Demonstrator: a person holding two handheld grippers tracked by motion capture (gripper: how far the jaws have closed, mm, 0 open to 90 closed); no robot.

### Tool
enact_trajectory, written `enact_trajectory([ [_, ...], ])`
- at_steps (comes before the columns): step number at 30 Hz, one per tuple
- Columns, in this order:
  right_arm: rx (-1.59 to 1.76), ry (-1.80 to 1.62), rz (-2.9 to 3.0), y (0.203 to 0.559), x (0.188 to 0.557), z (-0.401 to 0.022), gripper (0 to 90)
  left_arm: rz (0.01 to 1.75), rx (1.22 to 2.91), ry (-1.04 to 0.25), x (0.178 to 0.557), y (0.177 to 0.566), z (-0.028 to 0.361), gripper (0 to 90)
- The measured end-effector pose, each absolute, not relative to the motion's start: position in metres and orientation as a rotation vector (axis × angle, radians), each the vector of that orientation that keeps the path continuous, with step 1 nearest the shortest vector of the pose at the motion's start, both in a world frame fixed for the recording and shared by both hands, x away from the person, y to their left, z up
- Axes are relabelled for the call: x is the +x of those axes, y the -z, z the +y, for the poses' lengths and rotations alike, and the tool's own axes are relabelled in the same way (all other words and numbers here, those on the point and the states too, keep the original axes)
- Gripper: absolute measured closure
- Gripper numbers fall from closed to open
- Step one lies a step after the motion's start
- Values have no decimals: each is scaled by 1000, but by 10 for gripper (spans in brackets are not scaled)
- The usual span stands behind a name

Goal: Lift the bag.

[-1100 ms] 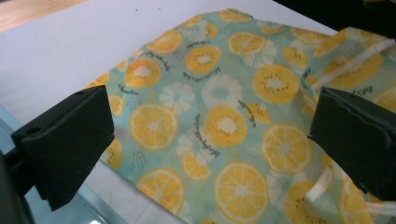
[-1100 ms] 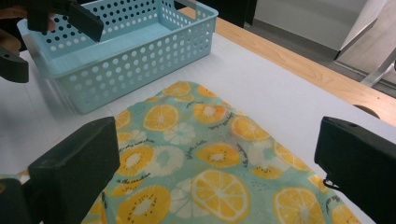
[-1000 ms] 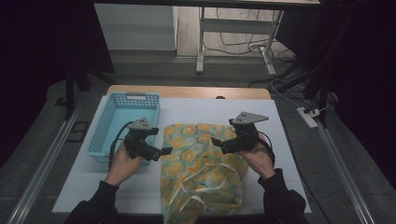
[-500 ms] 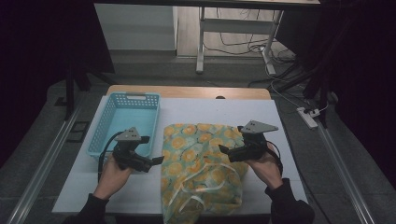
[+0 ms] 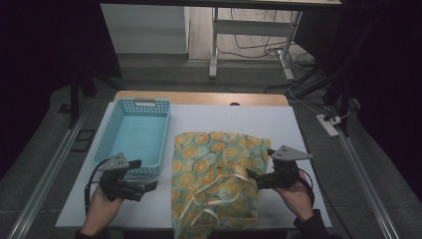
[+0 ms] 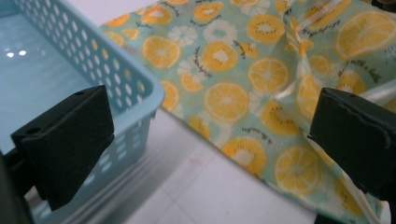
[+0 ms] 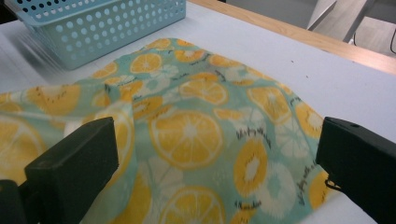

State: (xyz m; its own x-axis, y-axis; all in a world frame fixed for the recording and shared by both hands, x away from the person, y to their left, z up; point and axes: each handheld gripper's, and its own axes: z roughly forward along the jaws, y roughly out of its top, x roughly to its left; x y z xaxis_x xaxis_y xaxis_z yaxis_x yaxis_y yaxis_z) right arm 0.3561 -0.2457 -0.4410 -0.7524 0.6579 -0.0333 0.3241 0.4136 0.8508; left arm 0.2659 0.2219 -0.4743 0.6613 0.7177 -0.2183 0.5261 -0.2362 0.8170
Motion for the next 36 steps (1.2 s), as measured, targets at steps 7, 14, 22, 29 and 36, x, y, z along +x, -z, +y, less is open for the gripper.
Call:
enact_trajectory([
  [7, 875, -1254, 2285, 449, 340, -262, 0, 1023, 1885, -274, 247, 481, 238, 0],
  [14, 906, -1222, 2261, 457, 324, -277, 0, 1073, 1870, -292, 231, 490, 250, 0],
  [22, 974, -1185, 2262, 470, 308, -295, 0, 1131, 1865, -304, 214, 501, 263, 0],
  [29, 1033, -1139, 2266, 482, 298, -308, 0, 1179, 1873, -298, 205, 511, 271, 0],
  [36, 1095, -1103, 2283, 491, 290, -320, 0, 1218, 1889, -295, 199, 518, 278, 0],
])
